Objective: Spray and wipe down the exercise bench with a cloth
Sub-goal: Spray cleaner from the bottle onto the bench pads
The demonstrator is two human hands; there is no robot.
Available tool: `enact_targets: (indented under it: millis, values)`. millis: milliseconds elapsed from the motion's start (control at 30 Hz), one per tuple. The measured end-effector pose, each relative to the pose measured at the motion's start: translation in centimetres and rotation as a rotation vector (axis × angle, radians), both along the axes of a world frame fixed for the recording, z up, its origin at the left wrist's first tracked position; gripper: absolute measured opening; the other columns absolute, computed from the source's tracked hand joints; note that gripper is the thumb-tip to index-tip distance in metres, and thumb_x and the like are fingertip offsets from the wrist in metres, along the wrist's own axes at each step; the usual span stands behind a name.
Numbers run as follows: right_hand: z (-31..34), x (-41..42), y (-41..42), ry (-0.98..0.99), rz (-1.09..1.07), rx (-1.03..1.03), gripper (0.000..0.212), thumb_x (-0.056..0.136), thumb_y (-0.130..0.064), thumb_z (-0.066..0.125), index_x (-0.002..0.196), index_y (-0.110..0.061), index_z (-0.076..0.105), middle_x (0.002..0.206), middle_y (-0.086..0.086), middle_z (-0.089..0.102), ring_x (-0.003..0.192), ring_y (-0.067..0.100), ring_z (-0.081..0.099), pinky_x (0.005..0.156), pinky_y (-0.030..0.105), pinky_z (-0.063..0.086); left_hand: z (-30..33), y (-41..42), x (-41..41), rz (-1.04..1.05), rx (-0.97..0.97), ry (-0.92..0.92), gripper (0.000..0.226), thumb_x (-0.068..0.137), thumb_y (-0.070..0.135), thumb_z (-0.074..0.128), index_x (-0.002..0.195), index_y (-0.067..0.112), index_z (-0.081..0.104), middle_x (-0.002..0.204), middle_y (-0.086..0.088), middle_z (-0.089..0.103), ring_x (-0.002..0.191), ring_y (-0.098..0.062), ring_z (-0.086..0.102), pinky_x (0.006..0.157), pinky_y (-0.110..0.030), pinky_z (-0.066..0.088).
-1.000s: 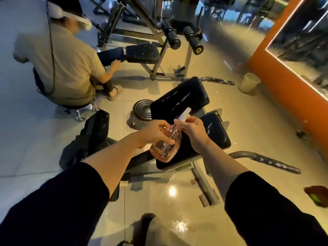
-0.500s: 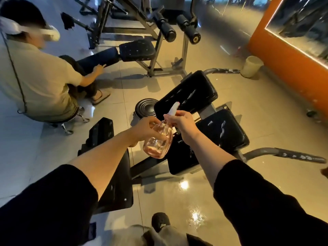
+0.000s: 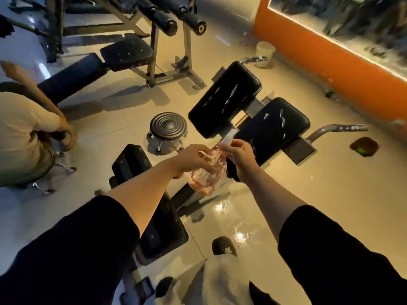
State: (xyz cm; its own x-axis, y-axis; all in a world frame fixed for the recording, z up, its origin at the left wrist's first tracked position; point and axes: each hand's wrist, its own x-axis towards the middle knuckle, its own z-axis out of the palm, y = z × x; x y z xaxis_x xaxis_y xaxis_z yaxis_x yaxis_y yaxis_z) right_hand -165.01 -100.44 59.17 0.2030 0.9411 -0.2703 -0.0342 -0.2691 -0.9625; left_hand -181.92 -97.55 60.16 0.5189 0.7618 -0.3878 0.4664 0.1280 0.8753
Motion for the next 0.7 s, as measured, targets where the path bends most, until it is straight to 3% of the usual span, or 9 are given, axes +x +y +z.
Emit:
enact_targets:
  millis: [100, 233, 367, 467, 533, 600, 700]
  values:
    - [1.6, 0.8, -3.5, -0.052, -0.108, 0.065, 0.011, 0.077, -0.007, 0.076, 0.083, -0.004, 0.067, 0.078, 0.009, 0.066, 0.078, 0.025, 0.067, 0.077, 0.037, 0.054, 1.3, -1.7, 1.2, -0.142, 0.006, -0.049, 0.053, 0.074, 0.005, 0.078, 0.122, 0.007, 0.057, 0.114, -0.012, 0.063, 0.107, -0.022, 0.059, 0.088, -0.034, 0.050]
    - [3.0, 1.6, -6.5, -0.128, -0.199, 0.080, 0.036, 0.072, -0.025, 0.080, 0.096, -0.002, 0.066, 0.095, 0.020, 0.065, 0.093, 0.031, 0.067, 0.085, 0.041, 0.055, 2.0, -3.3, 2.9, -0.242, 0.019, -0.090, 0.045, 0.076, 0.010, 0.078, 0.115, 0.010, 0.058, 0.109, -0.009, 0.064, 0.101, -0.019, 0.061, 0.077, -0.024, 0.048]
    - [2.7, 1.8, -7.8, -0.132, -0.207, 0.048, 0.017, 0.079, -0.017, 0.076, 0.086, -0.005, 0.066, 0.091, 0.016, 0.063, 0.090, 0.029, 0.067, 0.085, 0.040, 0.055, 1.3, -4.4, 3.1, -0.271, 0.003, -0.086, 0.047, 0.077, 0.009, 0.078, 0.119, 0.008, 0.056, 0.111, -0.011, 0.064, 0.100, -0.020, 0.063, 0.082, -0.027, 0.052]
    - [1.2, 1.1, -8.2, -0.105, -0.236, -0.026, 0.031, 0.082, -0.022, 0.075, 0.103, -0.003, 0.062, 0.103, 0.014, 0.063, 0.097, 0.025, 0.065, 0.077, 0.030, 0.053, 0.5, -4.8, 2.6, -0.265, -0.026, -0.050, 0.046, 0.078, 0.009, 0.076, 0.120, 0.007, 0.056, 0.112, -0.012, 0.064, 0.104, -0.025, 0.062, 0.089, -0.034, 0.051]
    - [-0.4, 0.6, -8.3, -0.109, -0.209, -0.063, 0.037, 0.081, -0.023, 0.076, 0.105, 0.001, 0.063, 0.102, 0.016, 0.064, 0.098, 0.026, 0.065, 0.078, 0.032, 0.054, -0.5, -5.1, 2.0, -0.269, -0.055, -0.011, 0.045, 0.077, 0.008, 0.076, 0.118, 0.009, 0.056, 0.111, -0.010, 0.062, 0.102, -0.023, 0.061, 0.084, -0.032, 0.051]
    - [-2.3, 0.2, -8.5, -0.087, -0.185, -0.079, 0.030, 0.080, -0.019, 0.076, 0.097, 0.003, 0.065, 0.096, 0.018, 0.064, 0.098, 0.031, 0.066, 0.087, 0.041, 0.056, -1.8, -5.5, 1.3, -0.262, -0.082, 0.015, 0.041, 0.077, 0.008, 0.076, 0.112, 0.012, 0.055, 0.104, -0.004, 0.062, 0.095, -0.016, 0.060, 0.074, -0.024, 0.050]
    - [-4.6, -0.7, -8.8, -0.041, -0.117, -0.105, 0.013, 0.081, -0.015, 0.073, 0.088, -0.008, 0.064, 0.092, 0.011, 0.063, 0.097, 0.030, 0.066, 0.088, 0.039, 0.055, -4.0, -6.2, 0.4, -0.220, -0.122, 0.065, 0.042, 0.077, 0.011, 0.078, 0.111, 0.016, 0.053, 0.103, 0.000, 0.060, 0.096, -0.014, 0.058, 0.074, -0.023, 0.048]
